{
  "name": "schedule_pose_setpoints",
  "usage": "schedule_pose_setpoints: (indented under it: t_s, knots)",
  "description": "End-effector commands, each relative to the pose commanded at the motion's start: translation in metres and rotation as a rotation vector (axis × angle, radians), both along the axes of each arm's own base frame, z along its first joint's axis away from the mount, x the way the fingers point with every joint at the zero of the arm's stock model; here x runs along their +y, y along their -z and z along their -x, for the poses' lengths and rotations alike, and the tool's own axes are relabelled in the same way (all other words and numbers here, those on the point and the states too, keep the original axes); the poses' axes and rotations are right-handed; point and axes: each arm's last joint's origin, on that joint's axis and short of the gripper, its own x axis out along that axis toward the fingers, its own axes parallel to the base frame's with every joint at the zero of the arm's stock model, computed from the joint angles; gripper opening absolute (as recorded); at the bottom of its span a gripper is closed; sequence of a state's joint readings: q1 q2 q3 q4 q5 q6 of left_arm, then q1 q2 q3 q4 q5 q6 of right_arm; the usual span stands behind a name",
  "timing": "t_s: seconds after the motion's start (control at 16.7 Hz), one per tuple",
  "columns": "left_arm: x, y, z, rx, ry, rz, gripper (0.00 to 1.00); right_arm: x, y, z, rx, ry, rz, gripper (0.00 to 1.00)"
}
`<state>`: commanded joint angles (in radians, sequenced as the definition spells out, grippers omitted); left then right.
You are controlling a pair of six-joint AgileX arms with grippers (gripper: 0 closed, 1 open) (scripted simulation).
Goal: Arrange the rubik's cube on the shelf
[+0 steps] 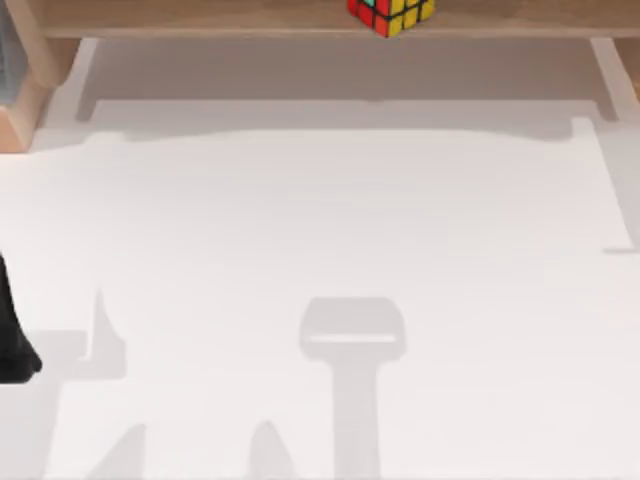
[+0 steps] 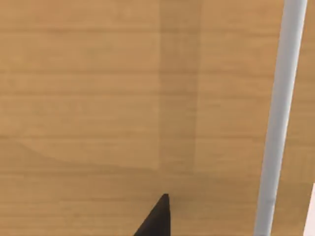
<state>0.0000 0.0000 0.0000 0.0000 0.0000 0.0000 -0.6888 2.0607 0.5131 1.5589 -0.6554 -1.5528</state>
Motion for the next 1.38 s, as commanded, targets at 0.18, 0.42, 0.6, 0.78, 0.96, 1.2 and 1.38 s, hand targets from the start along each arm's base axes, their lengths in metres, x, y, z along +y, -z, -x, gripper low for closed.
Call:
schedule_pose_setpoints:
  t_s: [0.18, 0.42, 0.6, 0.78, 0.96, 1.2, 1.38]
  knots:
    - [0.0, 0.0, 0.0, 0.0, 0.0, 0.0, 1.0, 0.0, 0.0, 0.0, 0.0, 0.0, 0.0, 0.25]
    - [0.0, 0.0, 0.0, 0.0, 0.0, 0.0, 1.0, 0.0, 0.0, 0.0, 0.0, 0.0, 0.0, 0.0]
    - [0.0, 0.0, 0.0, 0.0, 0.0, 0.0, 1.0, 0.0, 0.0, 0.0, 0.0, 0.0, 0.0, 0.0]
    - [0.0, 0.0, 0.0, 0.0, 0.0, 0.0, 1.0, 0.0, 0.0, 0.0, 0.0, 0.0, 0.0, 0.0]
    - [0.0, 0.0, 0.0, 0.0, 0.0, 0.0, 1.0, 0.0, 0.001, 0.0, 0.004, 0.003, -0.005, 0.0]
    - [0.0, 0.0, 0.0, 0.0, 0.0, 0.0, 1.0, -0.002, 0.002, -0.027, 0.006, 0.002, -0.004, 0.0]
    - [0.0, 0.0, 0.0, 0.0, 0.0, 0.0, 1.0, -0.002, 0.001, -0.053, 0.002, 0.002, -0.002, 0.0]
